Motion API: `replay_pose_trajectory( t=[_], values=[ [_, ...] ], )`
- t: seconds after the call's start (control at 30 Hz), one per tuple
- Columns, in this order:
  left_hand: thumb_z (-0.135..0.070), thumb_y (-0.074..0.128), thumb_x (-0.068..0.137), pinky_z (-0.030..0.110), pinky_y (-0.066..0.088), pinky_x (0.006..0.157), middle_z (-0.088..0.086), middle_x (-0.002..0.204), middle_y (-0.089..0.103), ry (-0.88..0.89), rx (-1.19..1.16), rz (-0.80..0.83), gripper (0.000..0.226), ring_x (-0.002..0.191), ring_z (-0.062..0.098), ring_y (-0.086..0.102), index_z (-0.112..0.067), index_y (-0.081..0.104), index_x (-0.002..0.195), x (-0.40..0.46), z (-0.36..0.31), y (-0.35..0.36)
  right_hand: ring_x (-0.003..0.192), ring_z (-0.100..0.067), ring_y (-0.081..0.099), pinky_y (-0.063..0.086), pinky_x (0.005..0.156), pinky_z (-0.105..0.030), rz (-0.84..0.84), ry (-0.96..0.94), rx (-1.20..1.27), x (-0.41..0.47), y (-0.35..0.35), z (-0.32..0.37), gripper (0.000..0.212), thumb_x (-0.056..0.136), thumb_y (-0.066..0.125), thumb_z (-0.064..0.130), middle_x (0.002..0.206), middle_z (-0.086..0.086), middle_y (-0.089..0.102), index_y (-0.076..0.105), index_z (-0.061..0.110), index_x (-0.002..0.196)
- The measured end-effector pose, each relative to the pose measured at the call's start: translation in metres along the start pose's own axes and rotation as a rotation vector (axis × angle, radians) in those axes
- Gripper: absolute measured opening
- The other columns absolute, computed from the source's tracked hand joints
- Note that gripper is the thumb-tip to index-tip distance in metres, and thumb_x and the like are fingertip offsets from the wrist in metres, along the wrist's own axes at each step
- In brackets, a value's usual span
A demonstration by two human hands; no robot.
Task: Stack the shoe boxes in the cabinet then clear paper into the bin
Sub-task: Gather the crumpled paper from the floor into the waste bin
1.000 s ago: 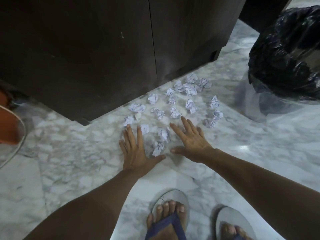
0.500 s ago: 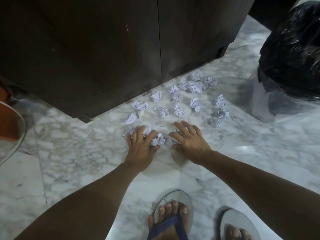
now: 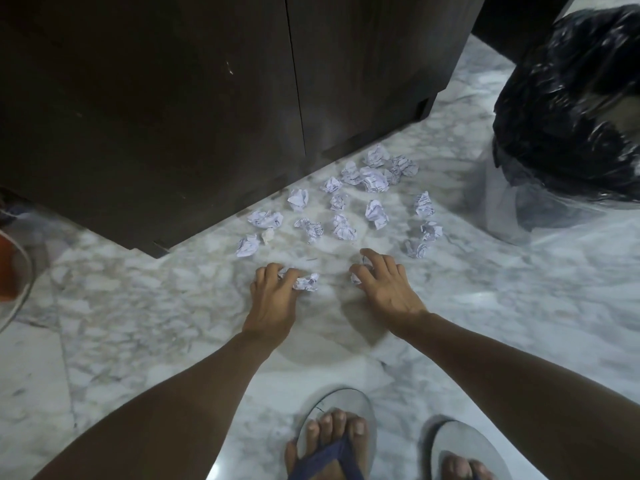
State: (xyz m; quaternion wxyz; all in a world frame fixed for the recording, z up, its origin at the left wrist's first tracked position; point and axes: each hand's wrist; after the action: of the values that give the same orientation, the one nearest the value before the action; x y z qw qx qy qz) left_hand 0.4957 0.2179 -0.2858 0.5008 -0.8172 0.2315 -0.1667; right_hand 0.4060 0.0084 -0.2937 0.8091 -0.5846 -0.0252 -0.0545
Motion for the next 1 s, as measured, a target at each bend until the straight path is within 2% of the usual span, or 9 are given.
replay_pose_trajectory(
  t=[0.23,0.33,0.47,0.53,0.6,0.67,0.77,0.87,1.0],
  values=[
    [0.0,0.049,0.084,0.042,0.041,0.091,0.012,0.108,0.047,0.108,-0.159,-0.125,0.032,0.102,0.026,0.038,-0.014,0.06,0.11,0.045,-0.053,-0.017,0.115,-0.036,0.043,0.043,0.091,-0.052,-0.286,0.104,0.099,0.017,-0.066,-0.016,0.028,0.093,0.048,0.014,0.139,-0.023,0.044,0.045,0.017,0.121],
    [0.008,0.054,0.082,0.03,0.034,0.094,0.012,0.107,0.046,0.184,-0.216,-0.213,0.032,0.101,0.026,0.039,-0.009,0.06,0.108,0.083,-0.093,-0.04,0.117,-0.032,0.04,0.044,0.095,-0.052,-0.477,0.124,0.123,0.028,-0.123,-0.028,0.03,0.094,0.046,0.015,0.145,-0.019,0.037,0.05,0.014,0.124],
    [0.006,0.054,0.084,0.022,0.028,0.086,0.016,0.104,0.05,0.343,-0.292,-0.345,0.026,0.096,0.025,0.039,-0.005,0.062,0.106,0.136,-0.176,-0.076,0.129,-0.036,0.039,0.05,0.092,-0.054,-0.768,0.144,0.174,0.039,-0.207,-0.047,0.028,0.097,0.05,0.01,0.146,-0.011,0.027,0.045,0.018,0.124],
    [-0.001,0.055,0.086,0.021,0.029,0.083,0.017,0.105,0.054,0.396,-0.344,-0.38,0.022,0.096,0.028,0.044,-0.006,0.064,0.106,0.161,-0.225,-0.089,0.129,-0.038,0.041,0.05,0.093,-0.051,-0.895,0.22,0.159,0.04,-0.242,-0.063,0.03,0.095,0.054,0.005,0.145,-0.019,0.032,0.05,0.012,0.123],
    [-0.006,0.056,0.087,0.023,0.03,0.078,0.015,0.101,0.055,0.437,-0.392,-0.38,0.018,0.094,0.03,0.047,-0.007,0.064,0.104,0.18,-0.275,-0.099,0.129,-0.037,0.043,0.045,0.099,-0.038,-0.98,0.319,0.159,0.037,-0.269,-0.083,0.03,0.094,0.054,0.006,0.142,-0.024,0.039,0.054,0.005,0.124],
    [-0.009,0.058,0.089,0.02,0.029,0.07,0.009,0.097,0.053,0.429,-0.486,-0.287,0.013,0.094,0.026,0.049,-0.01,0.062,0.102,0.193,-0.324,-0.103,0.126,-0.033,0.045,0.04,0.1,-0.029,-1.025,0.436,0.197,0.029,-0.291,-0.106,0.032,0.095,0.052,0.013,0.139,-0.02,0.042,0.054,0.006,0.126],
    [-0.019,0.059,0.092,0.021,0.036,0.065,0.008,0.102,0.058,0.405,-0.589,-0.105,0.007,0.096,0.024,0.055,-0.02,0.057,0.099,0.21,-0.377,-0.095,0.119,-0.028,0.05,0.039,0.095,-0.029,-0.997,0.632,0.261,0.018,-0.312,-0.139,0.034,0.098,0.048,0.022,0.136,-0.013,0.045,0.05,0.013,0.131],
    [-0.028,0.065,0.089,0.032,0.049,0.075,0.004,0.108,0.062,0.357,-0.541,0.042,0.021,0.098,0.022,0.058,-0.021,0.062,0.109,0.216,-0.402,-0.084,0.117,-0.023,0.051,0.035,0.09,-0.023,-0.915,0.759,0.356,0.005,-0.323,-0.159,0.034,0.099,0.047,0.023,0.137,-0.009,0.047,0.048,0.018,0.132],
    [-0.028,0.078,0.079,0.02,0.039,0.095,0.0,0.131,0.057,0.267,-0.566,0.243,0.054,0.116,0.015,0.054,-0.02,0.06,0.129,0.214,-0.41,-0.076,0.104,-0.018,0.059,0.046,0.088,-0.028,-0.953,0.787,0.548,-0.008,-0.328,-0.173,0.029,0.09,0.053,0.019,0.113,-0.002,0.062,0.06,0.017,0.118]
  ],
)
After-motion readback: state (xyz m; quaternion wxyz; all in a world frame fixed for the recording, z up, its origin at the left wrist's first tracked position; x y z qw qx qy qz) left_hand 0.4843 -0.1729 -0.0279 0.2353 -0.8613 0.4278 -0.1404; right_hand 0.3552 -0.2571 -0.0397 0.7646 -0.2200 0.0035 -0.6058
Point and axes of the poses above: each hand's wrist, its own x-axis towards the middle knuckle, its own y-axis out of the palm, z = x × y
